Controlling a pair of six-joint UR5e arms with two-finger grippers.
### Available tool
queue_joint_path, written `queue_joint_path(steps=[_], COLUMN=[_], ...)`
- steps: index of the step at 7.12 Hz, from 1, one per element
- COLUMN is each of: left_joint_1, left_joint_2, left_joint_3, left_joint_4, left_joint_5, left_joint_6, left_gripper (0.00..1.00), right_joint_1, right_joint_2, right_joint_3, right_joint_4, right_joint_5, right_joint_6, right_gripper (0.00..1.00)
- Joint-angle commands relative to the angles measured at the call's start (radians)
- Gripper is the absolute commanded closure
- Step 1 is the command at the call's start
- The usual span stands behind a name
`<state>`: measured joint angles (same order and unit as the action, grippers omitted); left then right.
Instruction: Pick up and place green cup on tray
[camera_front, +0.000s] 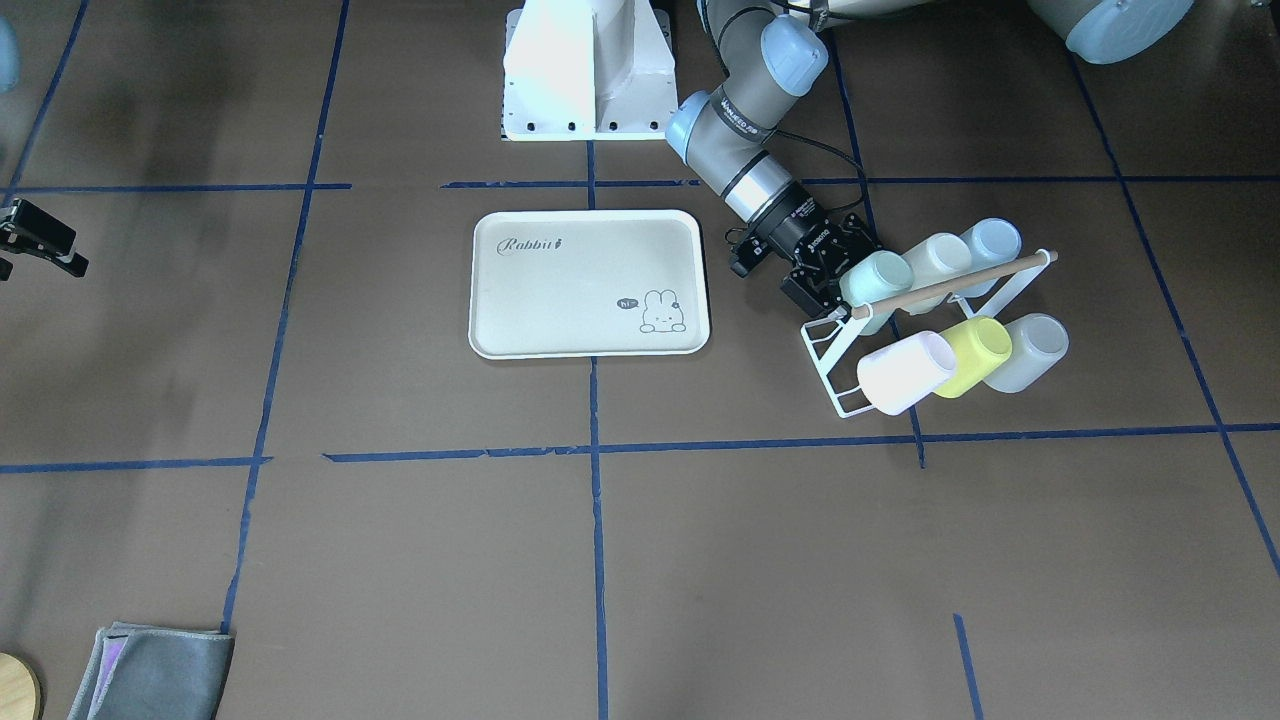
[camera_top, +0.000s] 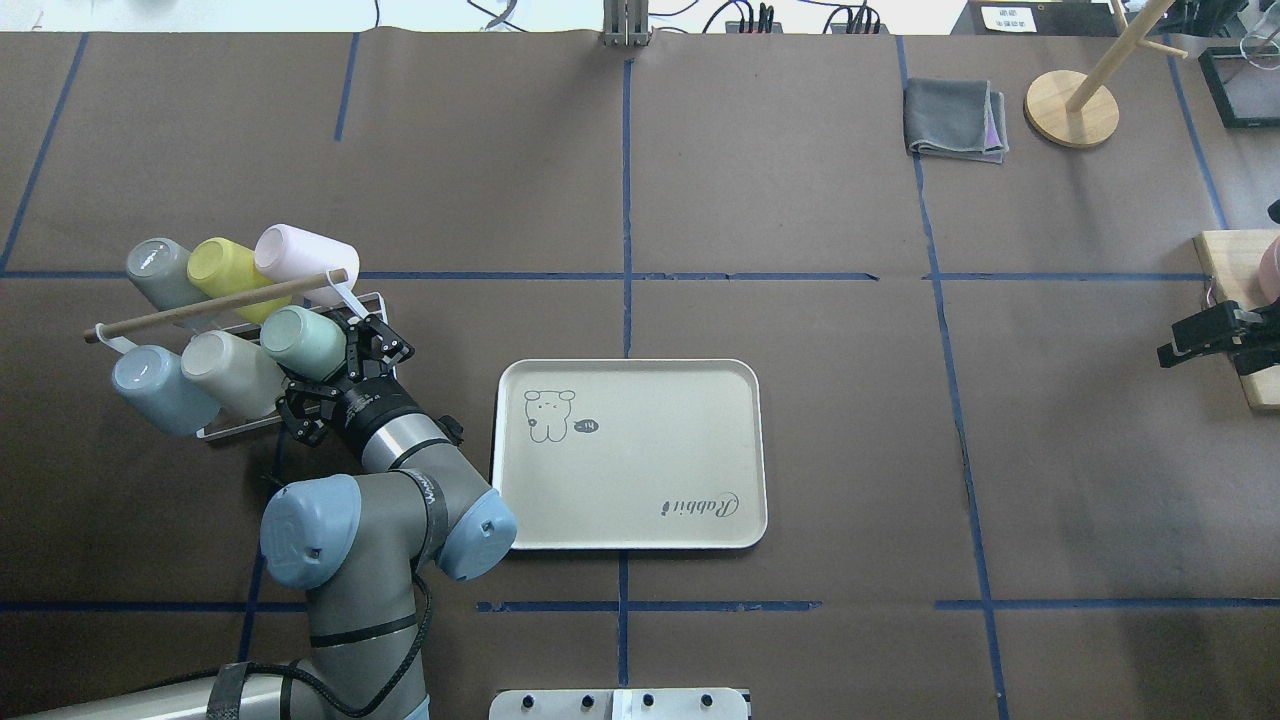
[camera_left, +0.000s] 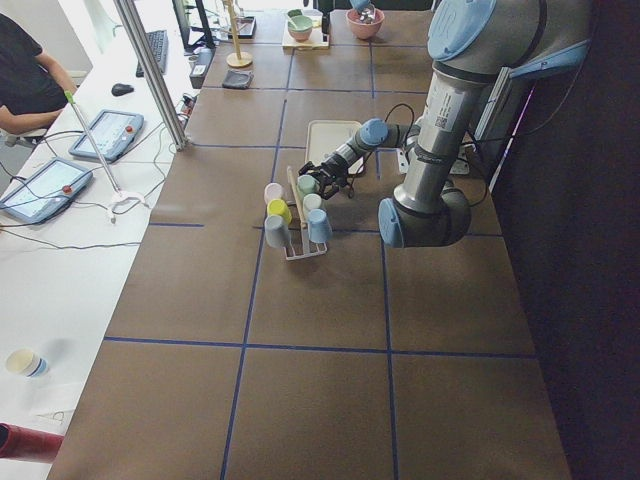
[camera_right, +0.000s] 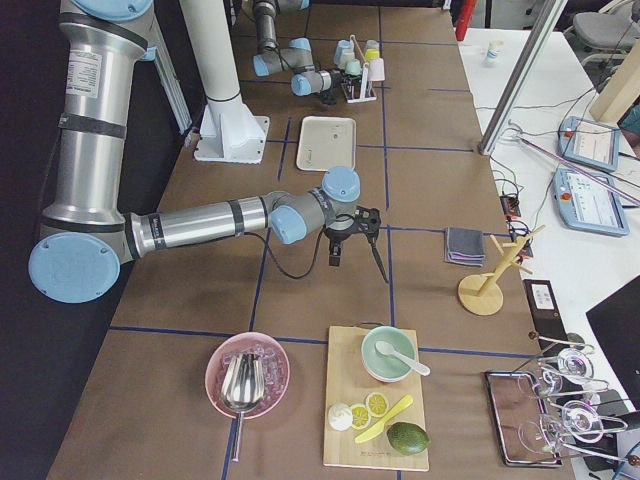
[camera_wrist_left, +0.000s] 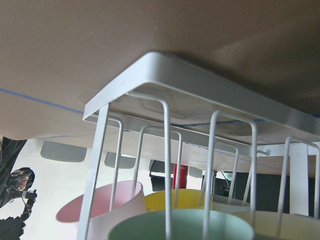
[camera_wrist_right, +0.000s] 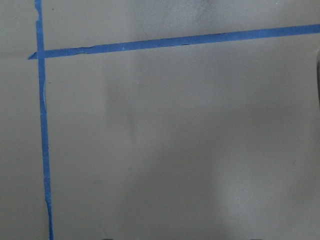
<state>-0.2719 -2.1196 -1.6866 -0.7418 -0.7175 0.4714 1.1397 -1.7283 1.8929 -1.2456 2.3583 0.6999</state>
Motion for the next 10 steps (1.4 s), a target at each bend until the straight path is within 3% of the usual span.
queue_joint_path(steps=[1, 5, 6, 10], left_joint_1=[-0.013, -0.033, -0.026, -0.015], left_joint_2=[0.001, 0.086, 0.087, 0.073], left_joint_3=[-0.024, -0.247, -0.305, -0.451], left_joint_4=[0.002, 0.063, 0.114, 0.116], left_joint_5=[0.001, 0.003, 0.003, -0.011], left_joint_6=[-0.002, -0.004, -0.008, -0.084], left_gripper=[0.31, 0.31, 0.31, 0.31], right_joint_1=[0.0, 0.0, 0.0, 0.005], right_joint_2=[0.001, 0.004, 0.004, 0.006], right_joint_3=[-0.002, -0.002, -0.002, 0.0], right_joint_4=[0.0, 0.0, 0.0, 0.0], right_joint_5=[-0.001, -0.001, -0.001, 0.001], right_joint_6=[0.003, 0.003, 0.003, 0.004], right_gripper=[0.06, 0.06, 0.06, 0.06])
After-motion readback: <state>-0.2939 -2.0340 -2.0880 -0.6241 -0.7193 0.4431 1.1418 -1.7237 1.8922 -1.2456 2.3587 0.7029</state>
